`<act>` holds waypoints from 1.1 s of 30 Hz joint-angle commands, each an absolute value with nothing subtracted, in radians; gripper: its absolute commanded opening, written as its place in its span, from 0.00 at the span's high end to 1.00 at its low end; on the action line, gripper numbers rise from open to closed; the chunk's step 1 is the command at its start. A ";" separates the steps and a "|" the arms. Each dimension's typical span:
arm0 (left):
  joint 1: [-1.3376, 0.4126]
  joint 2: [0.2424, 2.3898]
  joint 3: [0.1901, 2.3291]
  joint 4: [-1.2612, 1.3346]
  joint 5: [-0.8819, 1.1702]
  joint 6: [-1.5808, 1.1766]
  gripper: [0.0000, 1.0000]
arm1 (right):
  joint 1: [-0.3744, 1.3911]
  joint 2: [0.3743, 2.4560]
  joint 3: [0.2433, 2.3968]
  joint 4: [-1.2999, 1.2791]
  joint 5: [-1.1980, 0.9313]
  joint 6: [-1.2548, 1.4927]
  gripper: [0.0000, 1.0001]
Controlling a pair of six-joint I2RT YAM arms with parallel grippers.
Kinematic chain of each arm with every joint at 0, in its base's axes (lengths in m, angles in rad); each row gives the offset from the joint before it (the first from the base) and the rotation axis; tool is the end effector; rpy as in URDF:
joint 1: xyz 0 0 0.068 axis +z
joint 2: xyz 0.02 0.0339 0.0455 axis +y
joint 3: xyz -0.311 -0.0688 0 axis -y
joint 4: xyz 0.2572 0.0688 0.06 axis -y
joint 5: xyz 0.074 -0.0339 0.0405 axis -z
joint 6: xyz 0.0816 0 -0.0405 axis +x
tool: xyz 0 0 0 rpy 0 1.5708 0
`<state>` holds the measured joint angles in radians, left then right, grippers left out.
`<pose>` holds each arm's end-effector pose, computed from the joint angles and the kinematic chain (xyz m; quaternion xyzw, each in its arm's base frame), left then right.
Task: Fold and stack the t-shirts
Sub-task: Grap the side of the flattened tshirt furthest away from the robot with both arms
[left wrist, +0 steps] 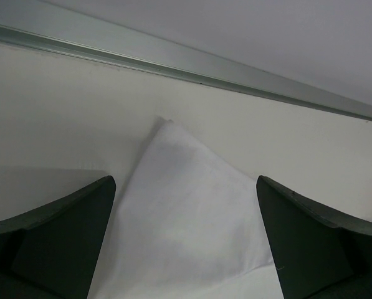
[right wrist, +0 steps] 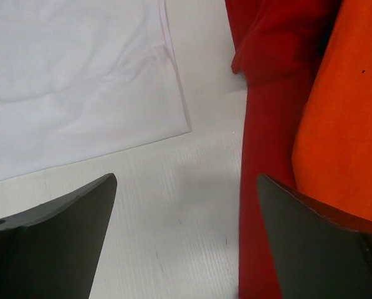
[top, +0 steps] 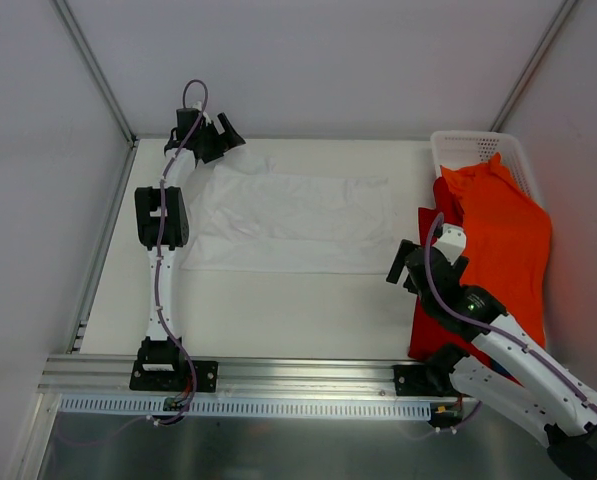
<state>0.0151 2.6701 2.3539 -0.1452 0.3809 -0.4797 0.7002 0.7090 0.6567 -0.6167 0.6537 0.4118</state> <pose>0.6946 -0.0198 0.1651 -0.1077 0.8337 -0.2757 0.4662 0.1488 0.0605 0.2764 0.0160 0.8637 -0.0276 0.5031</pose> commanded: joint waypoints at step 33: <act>0.046 2.732 2.341 -0.020 0.604 -0.684 1.00 | 0.672 0.915 0.684 -0.312 0.571 0.251 0.00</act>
